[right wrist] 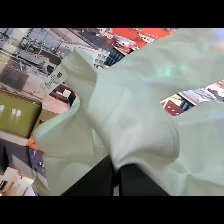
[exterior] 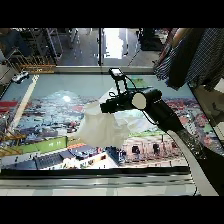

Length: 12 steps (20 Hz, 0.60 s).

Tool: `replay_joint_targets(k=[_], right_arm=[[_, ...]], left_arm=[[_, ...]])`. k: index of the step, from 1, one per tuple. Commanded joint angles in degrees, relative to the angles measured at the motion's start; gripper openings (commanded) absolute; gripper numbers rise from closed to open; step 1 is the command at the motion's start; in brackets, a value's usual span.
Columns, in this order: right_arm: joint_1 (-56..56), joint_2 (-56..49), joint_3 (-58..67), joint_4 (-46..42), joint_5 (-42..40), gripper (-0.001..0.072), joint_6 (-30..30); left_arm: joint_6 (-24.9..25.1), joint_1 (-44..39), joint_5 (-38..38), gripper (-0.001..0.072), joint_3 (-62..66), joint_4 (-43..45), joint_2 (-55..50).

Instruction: Fold the clothes and pants, and hang the long-sleeved shirts on hangers.

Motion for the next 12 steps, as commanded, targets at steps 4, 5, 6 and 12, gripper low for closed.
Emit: replay_joint_targets(k=[4,5,6,12], right_arm=[[0.04,-0.04,-0.02,0.09,0.04,0.0026,0.00],[0.04,-0.04,-0.02,0.11,0.07,0.0026,0.02],[0.04,-0.04,-0.02,0.11,0.07,0.0026,0.00],[0.04,-0.04,-0.02,0.15,0.26,0.0026,0.02]], left_arm=[[1.09,-0.04,0.76,0.0115,0.07,0.02,2.10],[1.11,-0.04,0.79,0.0053,0.07,0.02,2.43],[1.11,-0.04,0.74,0.0013,0.07,0.02,2.62],[1.11,-0.04,0.66,0.0013,0.09,-0.17,5.05]])
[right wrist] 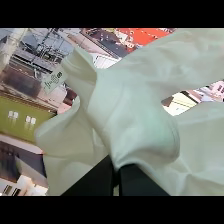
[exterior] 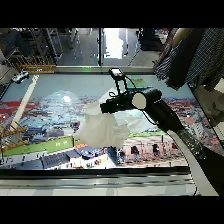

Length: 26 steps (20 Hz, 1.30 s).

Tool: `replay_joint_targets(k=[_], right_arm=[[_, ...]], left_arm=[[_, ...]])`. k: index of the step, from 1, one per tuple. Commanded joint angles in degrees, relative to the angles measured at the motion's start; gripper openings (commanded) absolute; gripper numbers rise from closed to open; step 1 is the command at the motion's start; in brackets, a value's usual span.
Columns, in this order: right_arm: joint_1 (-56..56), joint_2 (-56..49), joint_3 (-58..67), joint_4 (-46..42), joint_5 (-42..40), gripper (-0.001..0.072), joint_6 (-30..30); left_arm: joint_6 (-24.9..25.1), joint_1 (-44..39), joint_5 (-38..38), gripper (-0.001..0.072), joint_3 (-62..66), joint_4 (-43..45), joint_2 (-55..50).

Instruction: Fold the clothes and pants, and hang the long-sleeved shirts on hangers.

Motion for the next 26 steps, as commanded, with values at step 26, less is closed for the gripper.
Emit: replay_joint_targets(k=[26], right_arm=[[0.04,1.38,0.04,-15.04,-7.93,0.0024,-8.72]], left_arm=[[73.70,-25.70,-46.99,0.0012,11.21,-56.92,-3.43]])
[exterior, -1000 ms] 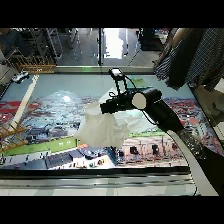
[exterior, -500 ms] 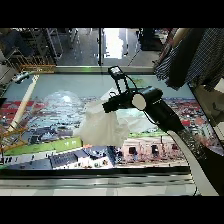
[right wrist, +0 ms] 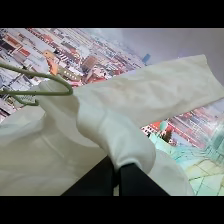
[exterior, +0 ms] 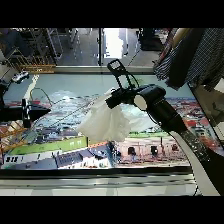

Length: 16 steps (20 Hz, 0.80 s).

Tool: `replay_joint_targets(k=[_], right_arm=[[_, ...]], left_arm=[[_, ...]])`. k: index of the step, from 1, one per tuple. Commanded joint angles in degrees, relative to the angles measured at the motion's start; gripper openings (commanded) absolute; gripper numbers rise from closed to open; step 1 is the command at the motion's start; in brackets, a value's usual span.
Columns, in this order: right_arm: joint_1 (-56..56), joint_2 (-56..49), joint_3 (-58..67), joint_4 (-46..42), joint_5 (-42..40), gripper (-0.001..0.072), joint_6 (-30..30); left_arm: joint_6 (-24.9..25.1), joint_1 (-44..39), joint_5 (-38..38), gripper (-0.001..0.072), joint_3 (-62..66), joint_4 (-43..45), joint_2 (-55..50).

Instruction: Fold the clothes and pants, and hang the long-sleeved shirts on hangers.

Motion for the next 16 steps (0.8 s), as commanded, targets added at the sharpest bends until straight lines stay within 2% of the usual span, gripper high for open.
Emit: replay_joint_targets(k=[1,5,10,13,15,16], right_arm=[[0.04,0.11,0.04,0.68,-0.48,0.0024,-0.48],[0.33,0.11,0.04,3.78,-0.48,0.0024,-2.38],[4.55,0.13,0.07,9.81,-0.09,0.0023,-13.53],[6.19,0.61,0.17,9.75,0.66,0.0023,-15.02],[6.47,0.59,0.28,11.06,1.90,0.0023,-18.49],[6.54,0.59,0.28,12.48,2.73,0.0023,-20.76]], left_arm=[[1.90,-1.18,-1.42,0.0012,0.04,-0.52,-1.16],[1.92,-1.60,-1.60,0.0011,0.07,-0.63,-1.92],[3.69,-1.66,-2.03,0.0010,0.35,-0.70,-5.42],[7.69,-1.66,-4.66,0.0010,0.39,-3.13,-8.28],[10.93,-1.66,-9.20,0.0010,0.57,-7.98,-10.19],[10.97,-1.68,-10.14,0.0010,0.57,-9.60,-10.88]])
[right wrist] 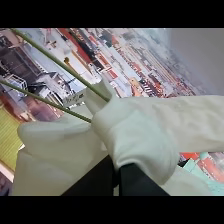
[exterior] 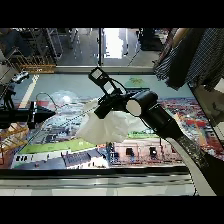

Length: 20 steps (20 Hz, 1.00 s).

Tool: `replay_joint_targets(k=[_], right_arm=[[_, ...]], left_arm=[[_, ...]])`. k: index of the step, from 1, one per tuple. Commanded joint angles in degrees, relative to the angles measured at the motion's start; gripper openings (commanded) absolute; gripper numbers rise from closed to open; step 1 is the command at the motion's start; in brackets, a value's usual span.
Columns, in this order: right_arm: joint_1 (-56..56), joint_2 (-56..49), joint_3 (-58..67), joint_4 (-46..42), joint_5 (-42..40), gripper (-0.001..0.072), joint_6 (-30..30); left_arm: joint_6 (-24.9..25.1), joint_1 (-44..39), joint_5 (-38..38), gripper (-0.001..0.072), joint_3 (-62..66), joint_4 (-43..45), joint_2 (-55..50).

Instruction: Fold the clothes and pants, and hang the long-sleeved shirts on hangers.

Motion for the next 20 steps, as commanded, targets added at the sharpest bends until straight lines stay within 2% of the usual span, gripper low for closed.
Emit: replay_joint_targets(k=[1,6,12,16,20], right_arm=[[0.81,0.11,0.11,4.63,2.32,0.0023,-7.61],[0.81,0.13,0.11,13.51,2.51,0.0023,-20.76],[1.09,0.13,0.11,21.90,3.91,0.0023,-29.09],[4.31,0.11,0.11,22.23,6.71,0.0023,-34.99],[8.57,0.11,0.11,22.23,5.14,0.0022,-41.07]], left_arm=[[3.32,-0.02,-4.70,0.0010,0.13,-4.63,-2.78],[3.34,-0.02,-6.75,0.0010,0.13,1.29,-3.78],[3.06,-0.02,-7.89,0.0010,0.13,4.85,-4.79],[3.08,-0.02,-8.24,0.0010,0.13,5.27,-5.46],[2.45,-0.04,-8.24,0.0010,0.13,5.22,-6.47]])
